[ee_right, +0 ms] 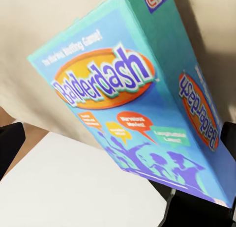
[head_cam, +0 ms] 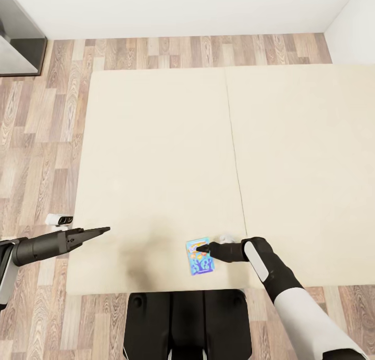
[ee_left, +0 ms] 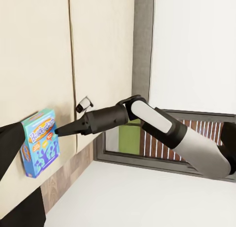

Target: Put all the toys in the child's room - the three board games (two on the bed and one on the table), the two jigsaw puzzles on the table, and the tennis ball on the table - inside the toy box on the table in the child's room.

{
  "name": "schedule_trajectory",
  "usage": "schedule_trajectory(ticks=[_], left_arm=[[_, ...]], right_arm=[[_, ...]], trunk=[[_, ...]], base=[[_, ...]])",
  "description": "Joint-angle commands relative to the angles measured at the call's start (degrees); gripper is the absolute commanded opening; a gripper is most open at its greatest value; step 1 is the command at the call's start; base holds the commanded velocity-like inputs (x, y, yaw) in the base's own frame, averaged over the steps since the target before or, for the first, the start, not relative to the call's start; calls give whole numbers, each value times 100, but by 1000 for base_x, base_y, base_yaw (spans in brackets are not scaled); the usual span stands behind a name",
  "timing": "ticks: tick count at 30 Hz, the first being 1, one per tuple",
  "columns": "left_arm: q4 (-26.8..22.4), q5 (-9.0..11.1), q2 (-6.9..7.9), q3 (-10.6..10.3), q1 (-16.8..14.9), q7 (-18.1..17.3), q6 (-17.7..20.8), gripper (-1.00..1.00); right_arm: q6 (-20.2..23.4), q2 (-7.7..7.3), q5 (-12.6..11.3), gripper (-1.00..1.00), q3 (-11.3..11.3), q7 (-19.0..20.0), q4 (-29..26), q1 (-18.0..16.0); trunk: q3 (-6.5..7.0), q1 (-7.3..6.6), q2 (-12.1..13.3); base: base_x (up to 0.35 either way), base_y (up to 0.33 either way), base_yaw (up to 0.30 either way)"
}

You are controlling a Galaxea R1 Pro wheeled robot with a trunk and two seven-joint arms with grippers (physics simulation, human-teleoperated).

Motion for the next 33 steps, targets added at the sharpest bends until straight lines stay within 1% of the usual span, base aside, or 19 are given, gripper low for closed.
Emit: schedule_trajectory(ticks=[1,8,33], left_arm=[[-1,-5,2,-1,-2,-24,61,100],[-1,-7,2,-3,2,-24,61,100],[-1,-5,2,1,3,-24,61,100]], right_arm=[[17,3,40,100,-2,36,-2,-2],[16,18,40,100,14,36,-1,-2],[9,19,40,100,15,36,-1,-2]], trunk=[[-6,3,-9],[-6,3,-9],[-6,3,-9]], base=[[-47,13,0],[-45,16,0],[-1,11,0]])
